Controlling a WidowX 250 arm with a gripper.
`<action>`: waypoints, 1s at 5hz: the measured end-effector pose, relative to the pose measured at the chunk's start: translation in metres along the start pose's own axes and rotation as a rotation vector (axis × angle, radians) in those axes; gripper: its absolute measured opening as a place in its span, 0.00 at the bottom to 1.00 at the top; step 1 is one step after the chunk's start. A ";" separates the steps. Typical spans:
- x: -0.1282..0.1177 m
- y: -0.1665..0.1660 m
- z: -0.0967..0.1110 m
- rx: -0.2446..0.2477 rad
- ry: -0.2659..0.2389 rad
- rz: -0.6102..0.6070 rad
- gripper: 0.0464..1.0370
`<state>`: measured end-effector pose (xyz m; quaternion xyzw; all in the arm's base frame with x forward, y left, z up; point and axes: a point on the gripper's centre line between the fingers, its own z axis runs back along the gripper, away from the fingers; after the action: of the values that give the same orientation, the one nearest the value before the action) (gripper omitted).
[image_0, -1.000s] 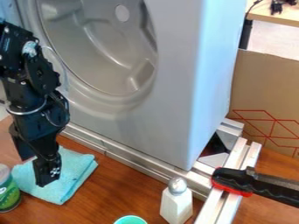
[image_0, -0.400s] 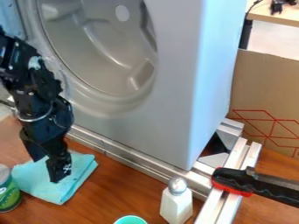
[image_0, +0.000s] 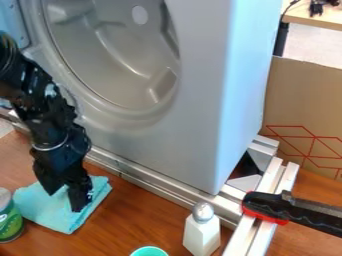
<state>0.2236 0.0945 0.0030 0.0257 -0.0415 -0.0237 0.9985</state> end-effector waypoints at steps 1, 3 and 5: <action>0.009 0.008 -0.011 0.000 0.010 0.051 0.96; 0.015 0.041 -0.033 0.024 0.071 0.108 0.96; 0.022 0.068 -0.036 0.108 0.089 0.073 0.96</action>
<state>0.2521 0.1630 -0.0276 0.0788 0.0006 0.0160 0.9968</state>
